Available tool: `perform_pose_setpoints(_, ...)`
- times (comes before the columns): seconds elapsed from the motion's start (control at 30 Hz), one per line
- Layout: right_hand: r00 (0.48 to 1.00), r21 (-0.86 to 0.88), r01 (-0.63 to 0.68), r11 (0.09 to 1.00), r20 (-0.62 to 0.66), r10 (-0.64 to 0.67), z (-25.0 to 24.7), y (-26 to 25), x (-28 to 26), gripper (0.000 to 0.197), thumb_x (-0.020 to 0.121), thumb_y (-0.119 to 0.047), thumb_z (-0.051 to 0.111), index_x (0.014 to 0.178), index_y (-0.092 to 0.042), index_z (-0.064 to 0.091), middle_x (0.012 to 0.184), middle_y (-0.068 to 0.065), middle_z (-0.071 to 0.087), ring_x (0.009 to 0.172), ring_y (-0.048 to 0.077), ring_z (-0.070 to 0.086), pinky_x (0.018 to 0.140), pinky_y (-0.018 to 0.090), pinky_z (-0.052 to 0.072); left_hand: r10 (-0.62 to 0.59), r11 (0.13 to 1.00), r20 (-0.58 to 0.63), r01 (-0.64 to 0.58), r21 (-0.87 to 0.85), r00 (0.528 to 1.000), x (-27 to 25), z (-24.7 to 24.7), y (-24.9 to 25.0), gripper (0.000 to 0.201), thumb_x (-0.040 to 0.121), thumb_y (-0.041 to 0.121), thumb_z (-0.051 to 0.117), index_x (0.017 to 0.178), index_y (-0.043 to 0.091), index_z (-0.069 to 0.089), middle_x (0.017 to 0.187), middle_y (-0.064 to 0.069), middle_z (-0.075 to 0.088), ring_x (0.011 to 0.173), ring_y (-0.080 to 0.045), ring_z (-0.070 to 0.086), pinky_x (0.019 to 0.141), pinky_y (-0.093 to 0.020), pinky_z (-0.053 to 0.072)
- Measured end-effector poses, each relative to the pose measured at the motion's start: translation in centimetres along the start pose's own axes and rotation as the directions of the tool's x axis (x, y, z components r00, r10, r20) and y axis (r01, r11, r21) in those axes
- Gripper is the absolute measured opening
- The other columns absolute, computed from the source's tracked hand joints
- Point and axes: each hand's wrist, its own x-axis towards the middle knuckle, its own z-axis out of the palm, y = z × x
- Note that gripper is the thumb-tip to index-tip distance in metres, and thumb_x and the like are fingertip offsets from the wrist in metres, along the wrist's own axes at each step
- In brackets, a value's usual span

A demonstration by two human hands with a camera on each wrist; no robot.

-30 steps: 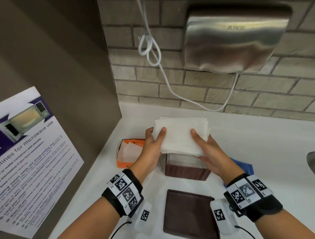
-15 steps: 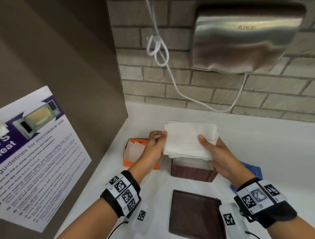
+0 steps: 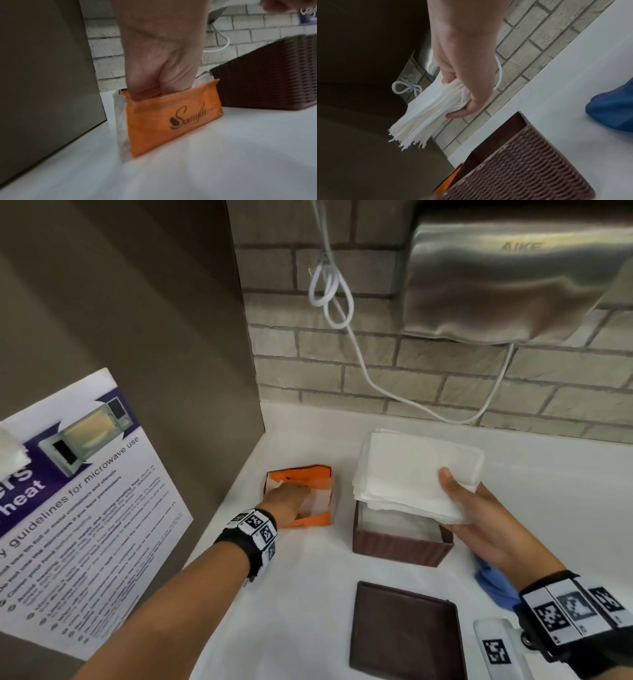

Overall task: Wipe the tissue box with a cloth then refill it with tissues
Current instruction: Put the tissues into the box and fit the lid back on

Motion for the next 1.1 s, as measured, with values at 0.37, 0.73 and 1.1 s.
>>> perform_pose_setpoints(0.37,0.999,0.107,-0.029,0.994,-0.032,0.033,-0.4,-0.3,-0.7,0.036,0.097,-0.027,0.049,0.13,-0.016,0.056,0.124,0.005,0.068,0.111,0.021,0.066,0.082,0.032,0.059,0.007,0.933,0.075,-0.034,0.358,0.997,1.9,-1.0,0.1,0.042,0.093,0.011,0.057,0.134,0.008,0.052,0.136,-0.011,0.055,0.124,-0.026,0.053,0.102,-0.032,0.045)
perform_pose_setpoints(0.73,0.997,0.116,-0.038,0.993,-0.066,0.045,-1.2,-0.1,-0.8,0.034,0.097,-0.026,0.051,0.129,-0.016,0.057,0.123,0.005,0.069,0.109,0.021,0.067,0.087,0.035,0.057,0.105,0.984,0.095,-0.118,0.135,0.99,1.3,-4.1,-0.1,0.042,0.082,0.027,0.075,0.118,0.01,0.063,0.117,-0.005,0.061,0.105,-0.023,0.057,0.084,-0.027,0.043)
perform_pose_setpoints(1.1,0.997,0.049,-0.034,0.998,-0.068,0.037,-1.5,0.3,-0.5,0.041,0.096,-0.028,0.055,0.134,-0.015,0.053,0.128,0.008,0.065,0.117,0.025,0.063,0.093,0.039,0.054,0.266,0.955,-0.057,-0.271,-0.118,0.962,-2.7,-10.2,2.3,0.02,0.096,0.024,0.056,0.077,0.024,0.058,0.081,0.009,0.059,0.076,-0.011,0.056,0.061,-0.023,0.039)
